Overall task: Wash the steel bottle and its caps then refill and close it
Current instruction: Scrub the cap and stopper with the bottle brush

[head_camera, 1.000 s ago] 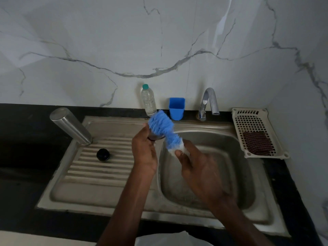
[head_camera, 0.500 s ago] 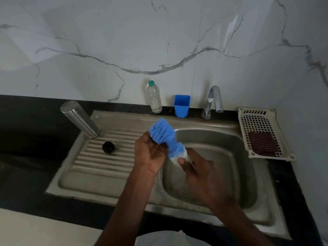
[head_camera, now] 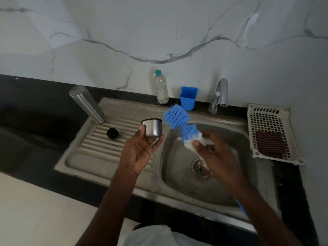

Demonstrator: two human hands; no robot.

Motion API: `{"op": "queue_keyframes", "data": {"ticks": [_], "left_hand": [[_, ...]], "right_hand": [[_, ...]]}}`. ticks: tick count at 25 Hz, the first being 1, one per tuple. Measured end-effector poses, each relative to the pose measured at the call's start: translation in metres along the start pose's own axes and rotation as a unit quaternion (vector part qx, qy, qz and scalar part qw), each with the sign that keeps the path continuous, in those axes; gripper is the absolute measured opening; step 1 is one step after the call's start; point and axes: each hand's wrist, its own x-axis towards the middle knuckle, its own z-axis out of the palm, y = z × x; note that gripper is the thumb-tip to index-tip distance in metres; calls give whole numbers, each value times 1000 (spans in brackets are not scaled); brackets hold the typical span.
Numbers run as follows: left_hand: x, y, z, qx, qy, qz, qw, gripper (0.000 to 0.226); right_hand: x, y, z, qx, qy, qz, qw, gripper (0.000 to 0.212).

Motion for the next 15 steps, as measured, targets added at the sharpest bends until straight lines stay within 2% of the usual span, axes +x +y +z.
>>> {"op": "queue_keyframes", "data": {"ticks": [2, 4, 6, 7, 9, 10, 11, 12, 13, 14, 15], "left_hand": [[-5, 2, -5, 22, 9, -3, 1000, 41], [-6, 3, -4, 82, 21, 16, 996, 35], [-4, -1, 5, 161, 46, 50, 985, 32], [-4, -5, 11, 216, 68, 77, 971, 30], [-4, -12, 18, 365, 83, 146, 916, 14], [-5, -15, 20, 422, 68, 176, 887, 10], [-6, -17, 19, 447, 52, 203, 870, 10], [-7, -16, 19, 429, 48, 217, 876, 11], [-8, -14, 20, 379, 56, 216, 898, 15], [-9, -12, 23, 327, 66, 201, 921, 22], [-9, -12, 25, 296, 85, 170, 936, 30]], "right_hand": [[0, 2, -11, -77, -7, -61, 995, 28], [1, -1, -18, -220, -24, -124, 967, 36], [2, -12, -18, -338, -45, -176, 924, 41], [1, -17, -15, -376, -53, -190, 905, 42], [3, -23, -5, -453, -42, -196, 869, 42], [5, -27, -2, -463, -38, -171, 869, 41], [9, -29, 0, -410, -49, -116, 904, 39], [14, -31, 2, -287, -77, -34, 954, 35], [19, -32, 5, -127, -104, 57, 985, 30], [20, -31, 8, -27, -112, 111, 987, 26], [19, -28, 11, -6, -107, 103, 989, 24]]}}
